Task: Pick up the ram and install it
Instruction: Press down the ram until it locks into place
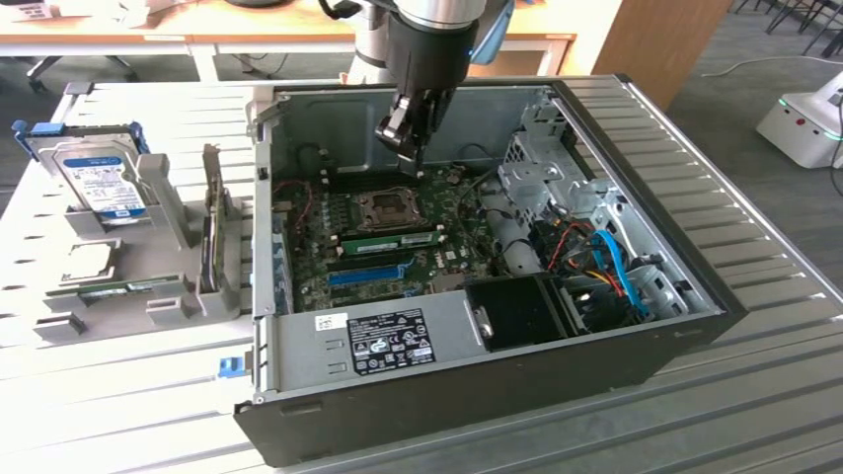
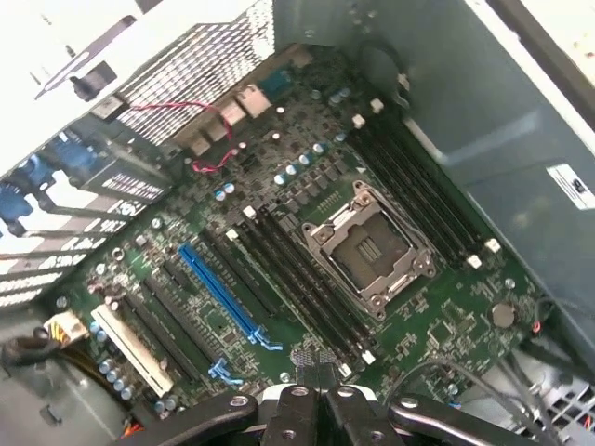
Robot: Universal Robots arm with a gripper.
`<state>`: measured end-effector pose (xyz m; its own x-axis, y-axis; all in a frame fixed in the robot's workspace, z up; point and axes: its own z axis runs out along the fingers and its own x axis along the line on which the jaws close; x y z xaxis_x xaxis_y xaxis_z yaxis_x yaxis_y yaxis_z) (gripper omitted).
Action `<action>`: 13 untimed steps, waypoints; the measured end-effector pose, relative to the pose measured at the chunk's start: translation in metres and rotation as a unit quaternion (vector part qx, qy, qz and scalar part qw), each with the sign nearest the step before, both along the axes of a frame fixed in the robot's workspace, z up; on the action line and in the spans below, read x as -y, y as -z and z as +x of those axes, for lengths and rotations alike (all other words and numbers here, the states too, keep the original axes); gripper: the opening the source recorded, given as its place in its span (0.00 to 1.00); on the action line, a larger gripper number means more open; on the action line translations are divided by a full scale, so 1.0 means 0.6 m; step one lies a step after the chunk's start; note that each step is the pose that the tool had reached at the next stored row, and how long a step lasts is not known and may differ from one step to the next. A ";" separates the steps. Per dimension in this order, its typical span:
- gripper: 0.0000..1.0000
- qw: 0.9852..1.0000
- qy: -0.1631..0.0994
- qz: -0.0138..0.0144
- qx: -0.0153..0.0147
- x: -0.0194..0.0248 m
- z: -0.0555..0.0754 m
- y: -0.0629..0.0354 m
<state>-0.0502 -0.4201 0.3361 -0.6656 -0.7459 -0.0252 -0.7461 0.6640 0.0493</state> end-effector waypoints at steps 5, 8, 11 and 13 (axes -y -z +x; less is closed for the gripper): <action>0.11 0.999 0.040 0.000 0.000 0.0000 0.000 0.000; 0.11 0.998 0.065 0.000 0.000 0.0000 0.000 0.000; 0.11 0.996 0.087 0.000 0.000 0.0001 0.000 0.000; 0.11 0.995 0.103 0.000 0.000 0.0001 0.000 0.000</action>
